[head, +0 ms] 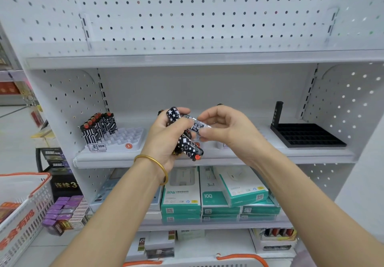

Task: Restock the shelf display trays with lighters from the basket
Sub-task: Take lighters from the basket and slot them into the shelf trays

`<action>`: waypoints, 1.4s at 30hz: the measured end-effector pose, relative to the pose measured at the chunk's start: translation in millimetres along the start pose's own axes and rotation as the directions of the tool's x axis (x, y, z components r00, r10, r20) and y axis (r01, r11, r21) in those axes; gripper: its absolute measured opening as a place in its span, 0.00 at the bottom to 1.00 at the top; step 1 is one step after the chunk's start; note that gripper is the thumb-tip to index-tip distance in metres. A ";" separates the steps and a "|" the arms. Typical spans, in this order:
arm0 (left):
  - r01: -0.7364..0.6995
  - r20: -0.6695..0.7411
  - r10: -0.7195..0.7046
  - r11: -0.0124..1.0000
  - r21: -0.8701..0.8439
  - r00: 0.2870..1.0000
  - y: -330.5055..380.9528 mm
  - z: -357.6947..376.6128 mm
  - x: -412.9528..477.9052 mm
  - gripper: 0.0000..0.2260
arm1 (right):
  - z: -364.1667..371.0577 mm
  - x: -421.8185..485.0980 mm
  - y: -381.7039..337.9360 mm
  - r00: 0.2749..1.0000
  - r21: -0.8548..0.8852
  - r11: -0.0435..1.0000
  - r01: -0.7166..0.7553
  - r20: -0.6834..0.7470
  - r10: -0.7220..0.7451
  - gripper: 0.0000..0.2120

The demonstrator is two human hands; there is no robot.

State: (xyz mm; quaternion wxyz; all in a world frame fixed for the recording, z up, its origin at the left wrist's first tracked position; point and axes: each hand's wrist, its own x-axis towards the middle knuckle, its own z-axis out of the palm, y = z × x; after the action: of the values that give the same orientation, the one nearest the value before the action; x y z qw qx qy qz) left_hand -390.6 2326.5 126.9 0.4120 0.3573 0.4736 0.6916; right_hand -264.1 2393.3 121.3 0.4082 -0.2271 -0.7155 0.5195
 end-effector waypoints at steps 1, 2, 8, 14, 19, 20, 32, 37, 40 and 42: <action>-0.004 0.001 0.004 1.000 0.014 1.000 0.7 -0.6 -0.4 0.09 | 0.6 0.5 -0.1 1.000 0.033 0.999 -0.007 0.011 0.007 0.09; -0.006 -0.001 0.006 1.000 0.031 1.000 1.0 -1.4 -0.4 0.09 | 1.4 1.7 -0.1 1.000 0.038 0.999 -0.013 0.018 0.012 0.08; -0.009 -0.067 0.014 0.996 0.086 0.998 5.8 -21.9 2.8 0.08 | 9.7 14.3 -0.2 0.998 -0.002 0.999 -0.044 0.036 0.044 0.14; -0.018 -0.086 0.023 0.998 0.061 0.996 12.1 -37.0 3.7 0.08 | 32.6 24.1 3.5 0.997 -0.099 0.995 -0.032 0.064 0.038 0.09; -0.016 -0.131 0.028 0.996 0.090 0.991 15.0 -49.9 8.3 0.08 | 45.2 36.7 -8.7 0.999 -0.316 0.948 0.033 0.045 -0.020 0.13; -0.011 -0.157 0.029 0.993 0.113 0.987 14.9 -53.7 9.4 0.09 | 46.8 40.0 -10.0 0.999 -0.293 0.956 0.028 0.043 -0.017 0.12; 0.104 -0.132 -0.064 0.940 0.325 0.989 12.2 -72.9 16.5 0.10 | 59.3 69.1 14.2 0.995 -0.332 0.943 0.026 -0.083 -0.057 0.11; 0.103 -0.096 -0.070 0.905 0.413 0.993 13.5 -72.9 17.8 0.10 | 58.3 73.2 20.0 0.990 -0.291 0.957 -0.006 -0.137 -0.035 0.09; 0.094 -0.063 -0.073 0.878 0.469 0.995 14.5 -73.3 20.8 0.09 | 57.7 73.4 20.5 0.991 -0.286 0.958 -0.004 -0.129 -0.035 0.09; 0.088 -0.039 -0.079 0.858 0.506 0.996 15.0 -72.9 22.0 0.10 | 57.4 73.5 20.1 0.990 -0.294 0.956 0.011 -0.134 -0.053 0.09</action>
State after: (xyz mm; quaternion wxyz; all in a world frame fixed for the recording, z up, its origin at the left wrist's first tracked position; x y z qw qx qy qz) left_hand -467.5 2317.0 121.8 0.3291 0.4264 0.6570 0.5274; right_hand -354.6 2423.5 121.0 0.4276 -0.3092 -0.7577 0.3839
